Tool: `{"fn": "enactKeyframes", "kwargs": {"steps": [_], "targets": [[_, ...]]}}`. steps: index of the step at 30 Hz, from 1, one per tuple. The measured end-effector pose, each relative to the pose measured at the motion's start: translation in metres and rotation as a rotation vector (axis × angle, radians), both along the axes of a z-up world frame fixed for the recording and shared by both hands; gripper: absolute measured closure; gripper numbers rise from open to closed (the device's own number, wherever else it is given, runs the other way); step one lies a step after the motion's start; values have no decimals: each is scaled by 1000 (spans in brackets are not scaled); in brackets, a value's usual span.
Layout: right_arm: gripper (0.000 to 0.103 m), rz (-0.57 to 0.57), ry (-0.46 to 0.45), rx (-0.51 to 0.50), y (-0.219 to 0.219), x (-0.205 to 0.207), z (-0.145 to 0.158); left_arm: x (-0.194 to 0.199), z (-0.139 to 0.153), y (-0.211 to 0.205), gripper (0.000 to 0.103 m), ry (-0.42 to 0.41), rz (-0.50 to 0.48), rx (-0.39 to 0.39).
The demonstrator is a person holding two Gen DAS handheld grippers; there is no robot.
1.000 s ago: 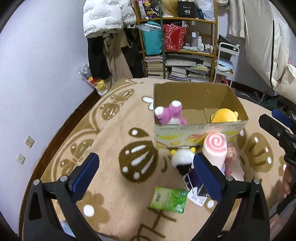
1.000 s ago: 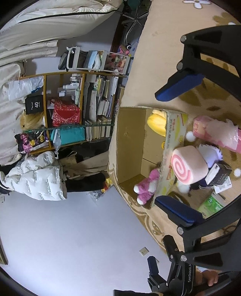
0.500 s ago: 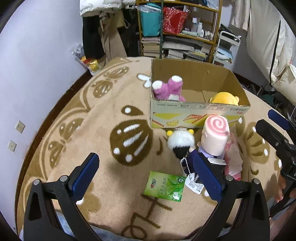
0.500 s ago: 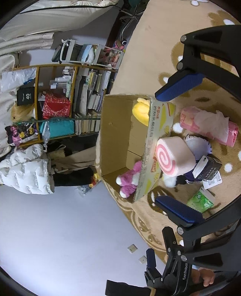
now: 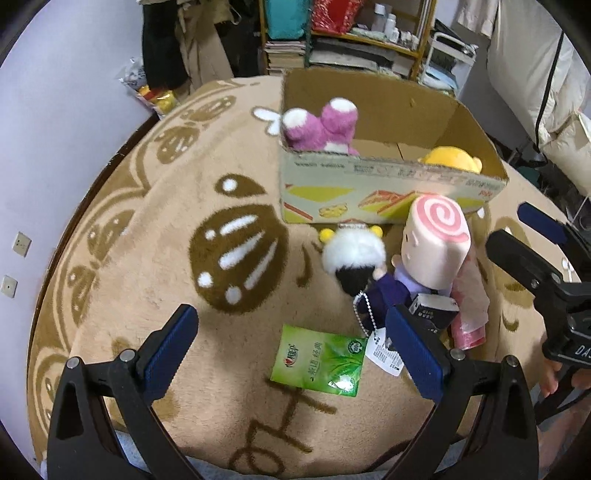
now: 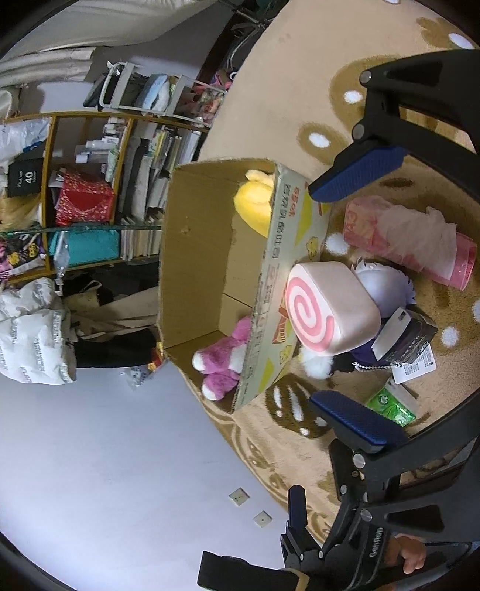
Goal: Organize soft objects
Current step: 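Grasp the green tissue pack with the left tool while the right tool grasps the swirl cushion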
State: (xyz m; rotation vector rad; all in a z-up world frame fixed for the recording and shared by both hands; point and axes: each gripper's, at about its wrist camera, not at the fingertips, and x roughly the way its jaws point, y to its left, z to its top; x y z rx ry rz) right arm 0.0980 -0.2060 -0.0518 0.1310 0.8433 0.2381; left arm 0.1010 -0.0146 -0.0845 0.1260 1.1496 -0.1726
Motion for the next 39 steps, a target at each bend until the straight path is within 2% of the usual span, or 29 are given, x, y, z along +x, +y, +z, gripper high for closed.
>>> {"fn": "enactKeyframes", "kwargs": {"steps": [12, 16, 20, 21, 23, 31, 33, 38, 39], "targets": [[0, 41, 93, 9, 11, 21, -28, 12, -33, -2, 2, 133, -15, 0], [1, 69, 141, 27, 14, 27, -38, 17, -48, -4, 2, 204, -35, 4], [13, 90, 197, 47, 15, 33, -50, 21, -62, -8, 2, 258, -57, 18], [22, 92, 203, 45, 16, 34, -52, 22, -65, -10, 2, 270, -66, 23], [29, 103, 228, 45, 16, 36, -57, 22, -72, -15, 2, 298, -91, 33], [48, 116, 237, 50, 17, 36, -58, 24, -91, -25, 4, 345, -112, 90], [54, 120, 235, 43, 18, 36, -57, 25, -92, -24, 9, 347, -107, 92], [62, 119, 230, 26, 18, 33, -53, 26, -99, -26, 28, 371, -105, 75], [63, 116, 229, 26, 17, 32, -53, 26, -99, -26, 28, 369, -104, 78]]}}
